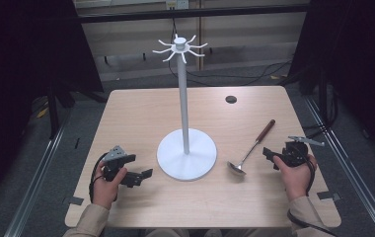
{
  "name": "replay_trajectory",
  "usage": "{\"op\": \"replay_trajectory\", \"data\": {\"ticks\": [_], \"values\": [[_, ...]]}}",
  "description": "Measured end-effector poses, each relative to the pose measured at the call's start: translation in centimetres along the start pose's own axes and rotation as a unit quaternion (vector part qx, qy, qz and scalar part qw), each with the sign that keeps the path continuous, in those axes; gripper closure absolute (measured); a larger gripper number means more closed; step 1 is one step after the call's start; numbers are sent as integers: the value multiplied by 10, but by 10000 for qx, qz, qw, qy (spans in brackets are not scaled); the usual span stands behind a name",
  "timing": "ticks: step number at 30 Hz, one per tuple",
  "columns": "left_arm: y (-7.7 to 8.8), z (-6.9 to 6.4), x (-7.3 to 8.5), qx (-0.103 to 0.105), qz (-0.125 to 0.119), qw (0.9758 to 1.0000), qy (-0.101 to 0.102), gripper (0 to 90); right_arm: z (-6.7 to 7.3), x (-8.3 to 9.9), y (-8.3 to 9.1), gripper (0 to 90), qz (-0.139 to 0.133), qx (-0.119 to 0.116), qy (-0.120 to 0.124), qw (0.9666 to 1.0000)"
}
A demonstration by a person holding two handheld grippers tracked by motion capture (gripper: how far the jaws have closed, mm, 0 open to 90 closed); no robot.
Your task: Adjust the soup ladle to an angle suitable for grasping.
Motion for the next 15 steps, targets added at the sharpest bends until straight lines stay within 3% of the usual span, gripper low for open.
{"op": "replay_trajectory", "data": {"ticks": [5,10,12,13,15], "values": [[-4,-3,0,63,24,10000,-27,13,5,2,2,214,61,-78,139,9999],[-5,-3,-1,88,20,10000,-15,13,10,2,-4,297,127,-103,359,9992],[-5,-3,-1,78,24,10000,-26,13,9,0,-7,382,108,-79,376,9992],[-5,-3,-1,93,17,10000,-28,13,9,-2,-9,497,101,-55,352,9993],[-5,-4,-1,111,25,9999,-22,13,7,-5,-13,655,137,57,551,9984]]}}
Point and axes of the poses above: each handheld gripper's, and its own axes: y roughly backward along the jaws, x roughly out of its underside, z roughly to its left, the point moved 8 cm from there along -y, roughly forward along the jaws, and after that the axes turned 13 degrees about -z, right-handed, at the moved point
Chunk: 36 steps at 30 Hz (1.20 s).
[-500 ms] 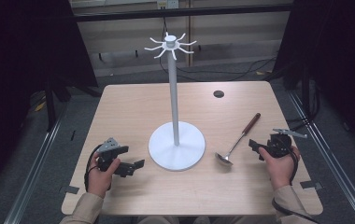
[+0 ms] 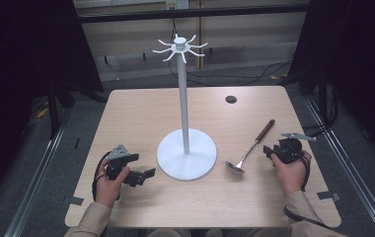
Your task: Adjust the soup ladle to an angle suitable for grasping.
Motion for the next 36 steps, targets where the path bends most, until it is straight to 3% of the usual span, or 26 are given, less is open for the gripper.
{"op": "replay_trajectory", "data": {"ticks": [3,6,9,14,18,20,25,36], "values": [[0,0,0,-2,-1,10000,0,13,-2,-4,-9,826,46,88,39,9999],[0,1,0,4,-13,10000,-2,13,-6,-8,-17,900,72,181,61,9998],[0,2,1,22,2,10000,-12,14,-12,-13,-28,900,129,351,249,9990],[1,4,1,-28,21,10000,-31,14,-21,-15,-45,900,199,475,77,9986],[3,4,1,-34,7,10000,-32,14,-30,-10,-58,900,308,637,96,9974],[3,4,2,-37,27,10000,-48,14,-33,-14,-64,900,224,661,106,9975],[2,2,3,-23,61,10000,-63,14,-28,-19,-77,900,260,472,154,9984],[1,4,5,13,77,10000,-40,15,2,-24,-93,883,277,78,222,9993]]}}
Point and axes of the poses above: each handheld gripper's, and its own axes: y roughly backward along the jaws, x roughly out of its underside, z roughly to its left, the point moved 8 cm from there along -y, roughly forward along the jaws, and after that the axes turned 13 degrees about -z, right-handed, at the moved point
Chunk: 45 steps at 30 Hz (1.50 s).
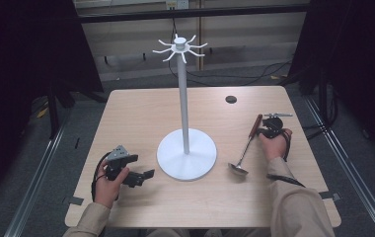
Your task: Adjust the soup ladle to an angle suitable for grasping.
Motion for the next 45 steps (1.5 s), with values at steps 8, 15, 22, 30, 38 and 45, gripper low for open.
{"op": "replay_trajectory", "data": {"ticks": [8,15,22,30,38,45], "values": [[1,2,0,-17,-9,10000,12,16,27,-4,-9,875,135,-419,62,9990],[2,3,0,-13,-17,10000,18,15,49,-5,-15,869,235,-679,170,9973],[3,5,1,-40,22,10000,6,16,65,-5,-16,851,401,-991,194,9941],[3,6,1,-23,-25,10000,43,16,67,-11,-14,798,540,-929,130,9941],[3,5,1,-25,-5,10000,33,16,72,-23,-5,639,848,-769,-203,9932],[3,6,2,-50,28,10000,18,17,82,-25,-8,563,1133,-722,-169,9908]]}}
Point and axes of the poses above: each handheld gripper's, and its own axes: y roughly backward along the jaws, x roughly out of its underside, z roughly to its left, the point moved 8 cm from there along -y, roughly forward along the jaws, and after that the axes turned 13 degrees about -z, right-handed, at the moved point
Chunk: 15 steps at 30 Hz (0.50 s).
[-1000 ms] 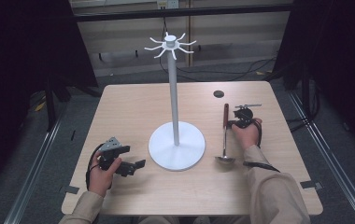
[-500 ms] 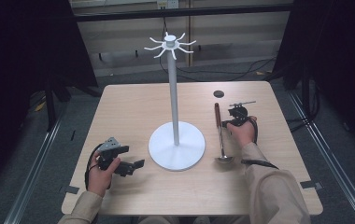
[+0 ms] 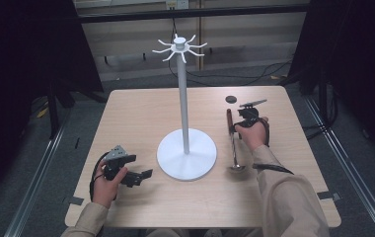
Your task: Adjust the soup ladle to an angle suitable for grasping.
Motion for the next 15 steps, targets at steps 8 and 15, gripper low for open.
{"op": "replay_trajectory", "data": {"ticks": [8,15], "values": [[-1,-3,1,68,43,10000,0,17,10,0,-11,577,337,193,-42,9992],[2,1,2,20,9,10000,55,17,12,3,-21,696,550,740,240,9955]]}}
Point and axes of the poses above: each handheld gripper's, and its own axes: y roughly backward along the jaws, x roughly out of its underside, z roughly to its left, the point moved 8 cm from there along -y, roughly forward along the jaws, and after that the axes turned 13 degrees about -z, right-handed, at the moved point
